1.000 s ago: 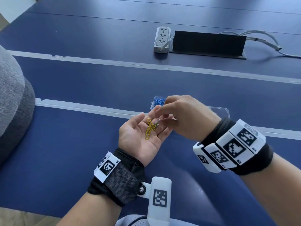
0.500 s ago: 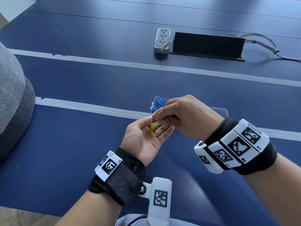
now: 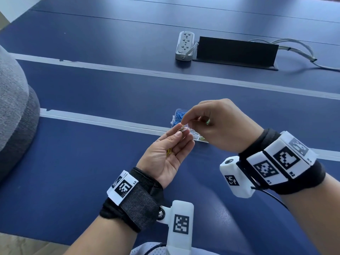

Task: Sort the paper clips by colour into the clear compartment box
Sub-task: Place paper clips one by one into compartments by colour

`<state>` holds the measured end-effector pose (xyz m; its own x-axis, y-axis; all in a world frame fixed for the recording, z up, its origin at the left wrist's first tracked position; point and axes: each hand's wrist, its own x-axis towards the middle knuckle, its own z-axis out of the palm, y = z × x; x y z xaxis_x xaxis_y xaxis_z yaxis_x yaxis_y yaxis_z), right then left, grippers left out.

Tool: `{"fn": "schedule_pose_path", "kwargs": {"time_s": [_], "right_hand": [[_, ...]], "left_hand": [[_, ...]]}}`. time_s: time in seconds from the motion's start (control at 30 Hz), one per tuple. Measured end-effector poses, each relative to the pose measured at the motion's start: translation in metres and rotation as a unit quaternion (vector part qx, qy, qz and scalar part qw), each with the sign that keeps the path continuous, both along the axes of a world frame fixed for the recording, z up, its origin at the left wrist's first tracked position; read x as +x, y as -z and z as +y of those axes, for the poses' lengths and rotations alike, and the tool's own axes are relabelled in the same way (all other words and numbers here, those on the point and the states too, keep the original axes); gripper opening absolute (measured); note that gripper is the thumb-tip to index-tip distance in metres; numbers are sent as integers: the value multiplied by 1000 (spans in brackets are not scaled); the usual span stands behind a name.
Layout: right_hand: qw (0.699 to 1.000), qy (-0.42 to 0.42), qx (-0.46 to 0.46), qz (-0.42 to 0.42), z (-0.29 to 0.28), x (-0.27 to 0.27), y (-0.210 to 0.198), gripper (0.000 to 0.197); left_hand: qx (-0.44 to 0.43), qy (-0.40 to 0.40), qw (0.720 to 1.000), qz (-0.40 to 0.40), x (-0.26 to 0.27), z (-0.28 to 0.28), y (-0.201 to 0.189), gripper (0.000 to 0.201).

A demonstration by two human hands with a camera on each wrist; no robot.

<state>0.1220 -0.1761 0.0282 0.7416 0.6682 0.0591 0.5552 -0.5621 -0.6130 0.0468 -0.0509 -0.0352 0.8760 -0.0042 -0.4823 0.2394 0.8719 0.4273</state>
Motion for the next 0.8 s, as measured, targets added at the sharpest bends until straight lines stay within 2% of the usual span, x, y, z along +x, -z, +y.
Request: {"fn": "schedule_pose_path", "kwargs": {"time_s": [0.17,0.37,0.53,0.67,0.8], "right_hand": [[998,43,9,45,0,-2,-2,22],[995,89,20,41,-1,4,-2,27],[992,104,-48,54,-8,14,3,25],[990,129,-48,40,-10,14,9,22],[986,145,-72,30,-6,14,19,17]], "left_hand": [[8,-21,1000,17,1,2,-1,22],[9,-30,999,30,0,6,1,22],[-15,-21,999,32,0,10,0,28],[-33,-12,999,32,0,11,-1,31],[-51,-15,998,30,-2,12,-2,42]]}}
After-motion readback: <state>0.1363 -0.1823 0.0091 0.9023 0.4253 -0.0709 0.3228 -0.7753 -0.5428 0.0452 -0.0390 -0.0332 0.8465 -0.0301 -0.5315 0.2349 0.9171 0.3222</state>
